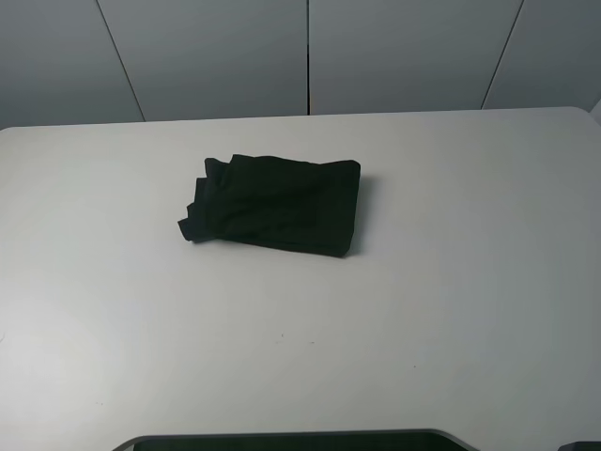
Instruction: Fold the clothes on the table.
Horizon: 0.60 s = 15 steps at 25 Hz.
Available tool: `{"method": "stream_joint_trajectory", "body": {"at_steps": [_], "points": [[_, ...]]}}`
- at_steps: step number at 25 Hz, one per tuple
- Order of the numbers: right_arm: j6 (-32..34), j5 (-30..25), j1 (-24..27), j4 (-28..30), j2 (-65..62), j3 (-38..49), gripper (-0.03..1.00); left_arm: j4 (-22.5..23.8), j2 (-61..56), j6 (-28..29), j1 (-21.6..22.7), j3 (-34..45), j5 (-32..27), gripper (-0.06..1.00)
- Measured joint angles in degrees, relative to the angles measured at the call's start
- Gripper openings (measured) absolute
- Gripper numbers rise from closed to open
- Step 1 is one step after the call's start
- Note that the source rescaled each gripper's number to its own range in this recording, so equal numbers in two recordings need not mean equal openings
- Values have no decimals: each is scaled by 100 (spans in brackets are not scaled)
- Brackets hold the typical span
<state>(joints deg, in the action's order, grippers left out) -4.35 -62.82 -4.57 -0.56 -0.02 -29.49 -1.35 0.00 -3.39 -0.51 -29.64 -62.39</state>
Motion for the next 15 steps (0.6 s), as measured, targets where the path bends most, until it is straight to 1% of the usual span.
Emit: {"method": "stream_joint_trajectory", "body": {"at_steps": [5, 15], "points": [[180, 0, 0, 134, 0, 0, 100, 0, 0, 0, 0, 0, 0, 99], [201, 0, 0, 147, 0, 3, 100, 0, 0, 0, 0, 0, 0, 99]]}}
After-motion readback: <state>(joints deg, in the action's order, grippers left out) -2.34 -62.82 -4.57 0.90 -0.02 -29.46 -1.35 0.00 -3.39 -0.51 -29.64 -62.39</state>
